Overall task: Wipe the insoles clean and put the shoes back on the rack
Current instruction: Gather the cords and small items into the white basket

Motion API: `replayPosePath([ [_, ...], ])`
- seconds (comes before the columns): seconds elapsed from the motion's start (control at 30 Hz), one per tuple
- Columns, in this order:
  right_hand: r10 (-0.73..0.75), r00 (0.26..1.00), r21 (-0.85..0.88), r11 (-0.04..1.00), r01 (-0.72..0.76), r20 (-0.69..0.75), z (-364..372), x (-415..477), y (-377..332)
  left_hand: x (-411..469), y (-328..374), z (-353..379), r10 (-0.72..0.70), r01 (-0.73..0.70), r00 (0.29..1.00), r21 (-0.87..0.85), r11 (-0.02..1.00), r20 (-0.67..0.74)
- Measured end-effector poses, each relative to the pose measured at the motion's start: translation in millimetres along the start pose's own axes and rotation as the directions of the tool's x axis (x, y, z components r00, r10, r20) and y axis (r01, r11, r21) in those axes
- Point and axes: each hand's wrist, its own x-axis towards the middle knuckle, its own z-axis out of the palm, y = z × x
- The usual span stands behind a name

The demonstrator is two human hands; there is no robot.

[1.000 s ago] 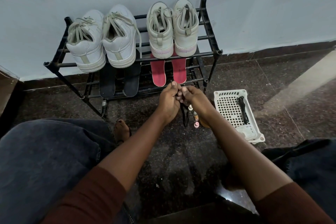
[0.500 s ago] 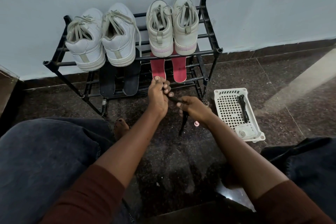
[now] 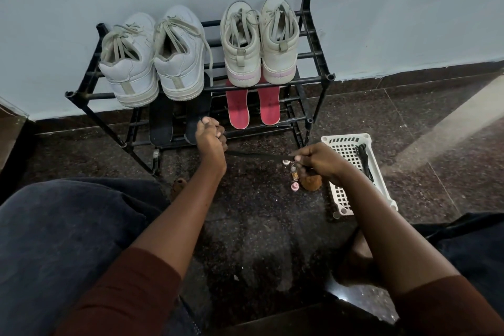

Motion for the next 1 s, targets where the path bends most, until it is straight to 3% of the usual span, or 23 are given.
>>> replayPosePath([
  [0.07, -0.073, 0.988, -0.211, 0.977, 0.043, -0.134, -4.1, 1.6, -4.4, -1.6, -3.1, 2.2, 0.013, -0.014, 0.999, 0.021, 1.0, 0.043],
  [0.17, -0.247, 0.937, -0.607, 0.793, 0.048, -0.248, -6.2, 0.2, -16.6, -5.4, -6.3, 7.8, 0.026, -0.03, 0.986, 0.018, 0.999, 0.162],
  [0.33, -0.408, 0.904, -0.815, 0.562, 0.138, -0.129, 1.5, -8.0, -37.9, -14.3, -15.3, 13.5, 0.053, -0.128, 0.923, 0.173, 0.977, 0.381],
  [0.43, -0.459, 0.888, -0.847, 0.486, 0.217, -0.036, 7.2, -12.0, -50.3, -26.0, -20.3, 22.7, 0.024, -0.124, 0.898, 0.201, 0.972, 0.439],
  [0.53, -0.494, 0.868, -0.808, 0.496, 0.319, 0.04, 12.2, -14.1, -58.7, -40.0, -23.8, 35.0, -0.017, -0.068, 0.855, 0.145, 0.987, 0.518],
  [0.63, -0.487, 0.873, -0.757, 0.564, 0.332, 0.02, 13.2, -13.7, -61.8, -52.2, -26.0, 42.2, -0.076, 0.082, 0.828, 0.014, 0.997, 0.556],
  [0.77, -0.456, 0.887, -0.647, 0.698, 0.307, -0.07, 13.3, -12.2, -57.7, -56.9, -25.0, 44.1, -0.142, 0.251, 0.824, -0.127, 0.96, 0.549],
  [1.0, -0.452, 0.845, -0.354, 0.869, 0.346, -0.285, 24.0, -9.7, -45.7, -63.8, -27.1, 51.2, -0.211, 0.346, 0.838, -0.189, 0.919, 0.503],
])
